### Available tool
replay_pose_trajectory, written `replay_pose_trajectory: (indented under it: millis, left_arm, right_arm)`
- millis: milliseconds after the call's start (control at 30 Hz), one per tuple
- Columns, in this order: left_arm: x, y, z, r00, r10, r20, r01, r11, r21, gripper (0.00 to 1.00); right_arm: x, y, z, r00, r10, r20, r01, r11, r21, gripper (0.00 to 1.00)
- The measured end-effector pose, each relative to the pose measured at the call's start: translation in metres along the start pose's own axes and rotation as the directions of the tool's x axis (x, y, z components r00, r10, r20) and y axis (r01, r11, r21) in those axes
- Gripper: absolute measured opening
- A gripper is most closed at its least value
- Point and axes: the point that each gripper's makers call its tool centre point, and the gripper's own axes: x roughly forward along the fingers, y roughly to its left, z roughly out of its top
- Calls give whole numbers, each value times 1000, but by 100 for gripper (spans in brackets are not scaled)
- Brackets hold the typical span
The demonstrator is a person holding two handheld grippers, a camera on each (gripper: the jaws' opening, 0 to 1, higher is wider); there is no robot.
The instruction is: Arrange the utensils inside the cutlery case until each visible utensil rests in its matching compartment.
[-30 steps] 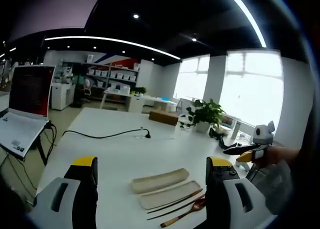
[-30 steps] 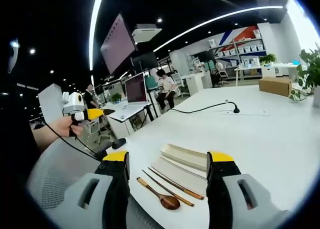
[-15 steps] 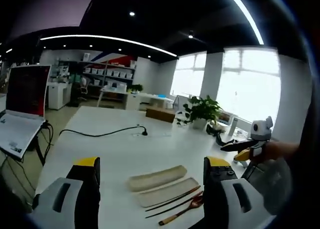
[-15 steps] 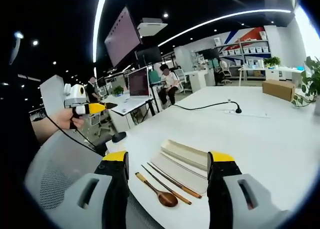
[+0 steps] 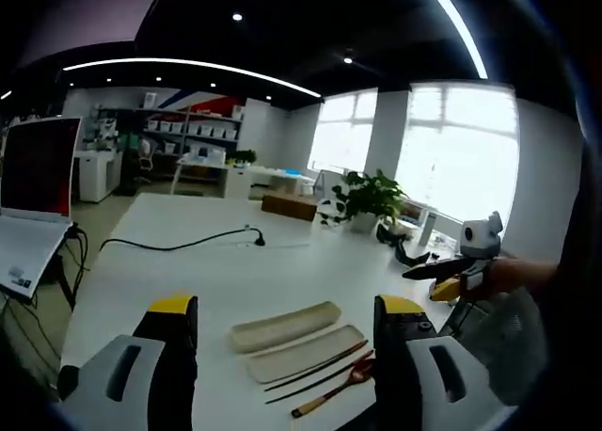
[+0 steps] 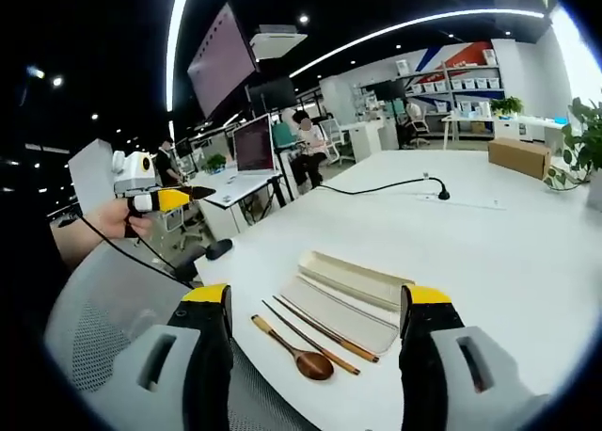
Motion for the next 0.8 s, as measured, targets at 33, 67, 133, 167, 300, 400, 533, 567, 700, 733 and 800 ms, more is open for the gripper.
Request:
replay_pose_trajectory:
  millis: [33,67,133,167,300,400,533,567,700,733,800]
  left_arm:
    - [0,1,0,1000,2,0,-2,1000,1,78]
    - [0,1,0,1000,3,2,-3,1000,3,78]
    - [0,2,2,1000,10,5,-10,1000,12,77]
    - [0,4,3,1000,27,4,-27,999,34,76]
    - [1,-8,8,1000,26,5,-27,987,161,74]
    - [0,-12,8,1000,27,-4,-25,982,188,73]
    - [-9,-14,10,999,42,-22,-38,984,175,68]
    - [-11,-15,8,998,47,-32,-42,989,139,65]
    - [-24,-15,-10,986,43,-163,-24,993,114,51]
    - [-27,-10,-11,983,75,-168,-48,985,163,51]
    - [-31,-7,-13,981,100,-165,-66,977,201,50]
  right_arm:
    - [0,1,-1,1000,4,-2,-4,1000,-1,70]
    - [0,2,-1,1000,8,-4,-8,1000,-2,70]
    - [-1,2,-2,1000,13,-7,-13,1000,-6,67]
    - [-1,3,-2,1000,14,-7,-14,1000,-9,66]
    - [-2,7,1,999,46,13,-46,999,14,59]
    - [-1,6,-1,999,44,-11,-44,999,-5,55]
    - [1,9,1,998,66,-9,-66,998,-10,48]
    - [1,10,1,997,71,-11,-71,997,-13,46]
    - [3,10,0,996,81,-22,-82,996,-24,42]
    - [4,10,0,996,83,-24,-84,996,-25,42]
    - [5,11,0,995,91,-33,-92,995,-31,40]
